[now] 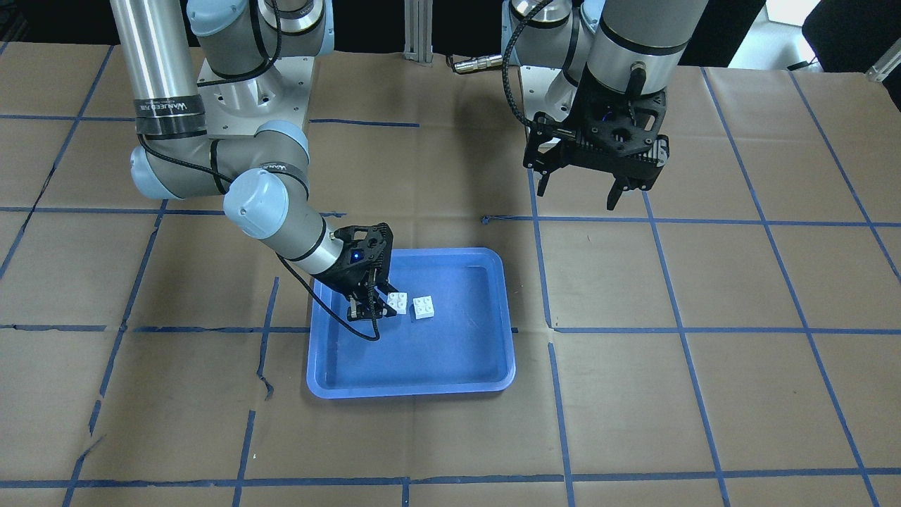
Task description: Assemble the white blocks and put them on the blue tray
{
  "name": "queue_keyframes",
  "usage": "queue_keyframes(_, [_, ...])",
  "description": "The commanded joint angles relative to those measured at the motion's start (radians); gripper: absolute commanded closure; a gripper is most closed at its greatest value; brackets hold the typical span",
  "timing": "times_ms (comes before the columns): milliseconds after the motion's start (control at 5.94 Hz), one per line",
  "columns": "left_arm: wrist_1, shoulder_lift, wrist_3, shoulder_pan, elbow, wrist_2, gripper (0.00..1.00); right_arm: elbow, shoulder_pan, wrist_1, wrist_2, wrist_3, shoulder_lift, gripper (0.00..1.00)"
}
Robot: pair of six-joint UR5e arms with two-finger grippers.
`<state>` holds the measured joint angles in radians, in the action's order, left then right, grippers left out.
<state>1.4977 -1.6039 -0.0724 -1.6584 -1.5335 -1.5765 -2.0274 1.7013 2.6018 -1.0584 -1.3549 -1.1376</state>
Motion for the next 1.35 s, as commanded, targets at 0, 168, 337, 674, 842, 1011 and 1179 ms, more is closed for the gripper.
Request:
queue_keyframes(0, [-0.004, 0.018, 0.088, 0.005, 0.000, 0.003, 0.02, -0.005, 0.001, 0.050, 0.001, 0.002, 0.038, 0.64])
queue_keyframes(168, [-0.005, 0.019, 0.088, 0.005, 0.000, 0.003, 0.02, -0.005, 0.001, 0.050, 0.009, 0.002, 0.042, 0.64])
queue_keyframes(337, [-0.005, 0.019, 0.088, 0.005, 0.000, 0.003, 0.02, -0.005, 0.003, 0.052, 0.011, 0.011, 0.042, 0.64])
queue_keyframes(674, [-0.005, 0.019, 0.088, 0.005, 0.000, 0.003, 0.02, -0.004, 0.015, 0.055, 0.012, 0.032, 0.042, 0.64])
queue_keyframes(842, [-0.005, 0.019, 0.088, 0.005, 0.000, 0.003, 0.02, -0.004, 0.023, 0.055, 0.012, 0.051, 0.042, 0.64])
queue_keyframes(1011, [-0.005, 0.019, 0.088, 0.005, 0.000, 0.003, 0.02, -0.004, 0.024, 0.055, 0.012, 0.053, 0.042, 0.64])
queue_keyframes(1179, [-0.005, 0.019, 0.088, 0.005, 0.000, 0.003, 0.02, -0.004, 0.024, 0.054, 0.011, 0.054, 0.041, 0.64])
